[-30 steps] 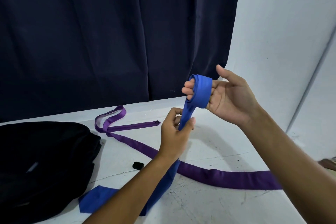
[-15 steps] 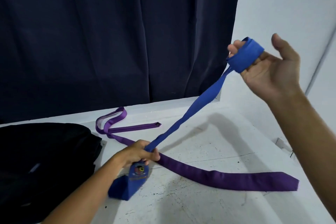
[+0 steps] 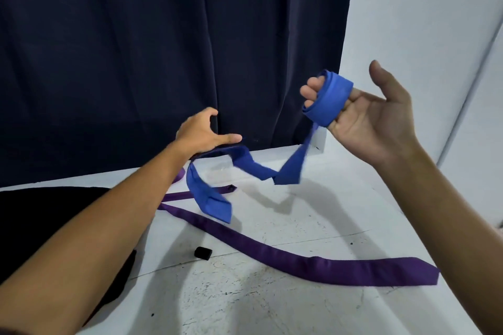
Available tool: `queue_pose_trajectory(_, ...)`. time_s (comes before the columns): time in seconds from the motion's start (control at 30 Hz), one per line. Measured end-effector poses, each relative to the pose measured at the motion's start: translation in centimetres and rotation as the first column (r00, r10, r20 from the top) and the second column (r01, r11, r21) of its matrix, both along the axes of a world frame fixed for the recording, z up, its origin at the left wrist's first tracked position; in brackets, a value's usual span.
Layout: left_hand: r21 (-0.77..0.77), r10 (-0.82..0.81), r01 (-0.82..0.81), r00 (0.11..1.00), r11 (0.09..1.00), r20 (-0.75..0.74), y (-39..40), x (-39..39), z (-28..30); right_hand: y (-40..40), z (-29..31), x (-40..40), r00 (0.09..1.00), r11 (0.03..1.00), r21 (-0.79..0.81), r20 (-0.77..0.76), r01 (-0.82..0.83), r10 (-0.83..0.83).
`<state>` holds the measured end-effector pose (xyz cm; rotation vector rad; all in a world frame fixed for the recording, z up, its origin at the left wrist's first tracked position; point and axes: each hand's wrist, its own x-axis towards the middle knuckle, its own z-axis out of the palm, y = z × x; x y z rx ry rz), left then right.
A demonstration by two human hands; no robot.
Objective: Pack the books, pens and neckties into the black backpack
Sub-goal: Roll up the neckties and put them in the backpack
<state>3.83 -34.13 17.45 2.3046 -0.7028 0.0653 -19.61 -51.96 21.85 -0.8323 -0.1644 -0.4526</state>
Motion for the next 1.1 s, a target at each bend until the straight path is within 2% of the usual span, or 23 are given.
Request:
queue_pose_trajectory(0.03,-0.035,-0.038,0.039,0.998,0.999,0.041,-0.5,-0.4,0.1,0.3,0.1,0.0,1.000,1.000,-0.009,0.001,-0.021,0.021)
queue_pose_trajectory(0.07,-0.095,-0.162,0.166,0.986,0.982,0.040,-1.1,-1.0,0.1,0.5,0.2,0.1,0.999,0.999,-0.016,0.003,-0.041,0.041)
queue_pose_trajectory(0.13,-0.207,-0.425,0.419,0.905,0.884,0.017,-1.8,-3.4,-0.3,1.0,0.4,0.3,0.996,0.996,-0.017,0.009,-0.084,0.084)
queue_pose_trajectory(0.2,-0.338,-0.553,0.531,0.832,0.777,0.038,-2.6,-6.5,-1.4,1.4,0.6,0.6,0.994,0.993,-0.023,0.008,-0.112,0.112)
queue_pose_trajectory(0.27,-0.479,-0.527,0.491,0.847,0.727,0.068,-3.9,-9.0,-2.8,1.8,0.5,0.9,0.991,0.991,-0.035,-0.001,-0.130,0.130)
queue_pose_trajectory(0.4,-0.678,-0.354,0.313,0.931,0.665,0.083,-6.5,-12.5,-4.8,2.5,0.2,1.5,0.986,0.986,-0.041,-0.036,-0.163,0.161)
queue_pose_trajectory(0.6,-0.806,-0.307,0.207,0.951,0.555,0.033,-7.3,-14.2,-5.7,2.6,-0.1,1.4,0.986,0.984,-0.073,-0.051,-0.164,0.161)
queue_pose_trajectory(0.67,-0.802,-0.385,0.201,0.922,0.562,-0.039,-6.7,-14.4,-6.0,2.2,-0.1,1.2,0.992,0.988,-0.105,-0.055,-0.117,0.112)
queue_pose_trajectory(0.83,-0.761,-0.580,0.235,0.785,0.605,-0.219,-4.3,-13.8,-7.2,0.5,-0.4,1.0,0.996,0.992,-0.123,-0.089,-0.003,-0.008)
queue_pose_trajectory(0.93,-0.764,-0.566,0.164,0.769,0.624,-0.297,-2.9,-12.5,-7.9,-0.1,-1.1,0.9,0.991,0.996,-0.085,-0.132,0.001,-0.012)
queue_pose_trajectory(1.1,-0.705,-0.504,0.076,0.754,0.705,-0.422,-1.1,-11.0,-9.3,0.2,-2.1,0.9,0.982,0.994,-0.053,-0.169,-0.094,0.084)
